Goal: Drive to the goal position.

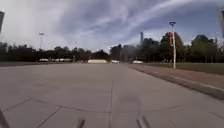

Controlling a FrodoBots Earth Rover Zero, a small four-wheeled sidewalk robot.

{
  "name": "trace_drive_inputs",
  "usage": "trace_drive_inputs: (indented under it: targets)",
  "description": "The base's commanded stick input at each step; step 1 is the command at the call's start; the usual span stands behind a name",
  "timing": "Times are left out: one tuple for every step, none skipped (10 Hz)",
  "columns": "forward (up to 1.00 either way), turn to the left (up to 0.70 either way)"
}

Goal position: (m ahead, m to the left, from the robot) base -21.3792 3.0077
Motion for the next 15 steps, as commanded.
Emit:
trace_drive_inputs:
  targets:
    - [1.00, 0.00]
    - [1.00, 0.00]
    - [1.00, 0.00]
    - [1.00, 0.00]
    - [1.00, 0.00]
    - [1.00, 0.00]
    - [1.00, 0.00]
    - [1.00, 0.00]
    - [1.00, 0.00]
    - [1.00, 0.00]
    - [1.00, 0.00]
    - [1.00, 0.00]
    - [1.00, 0.00]
    - [1.00, 0.01]
    - [1.00, 0.22]
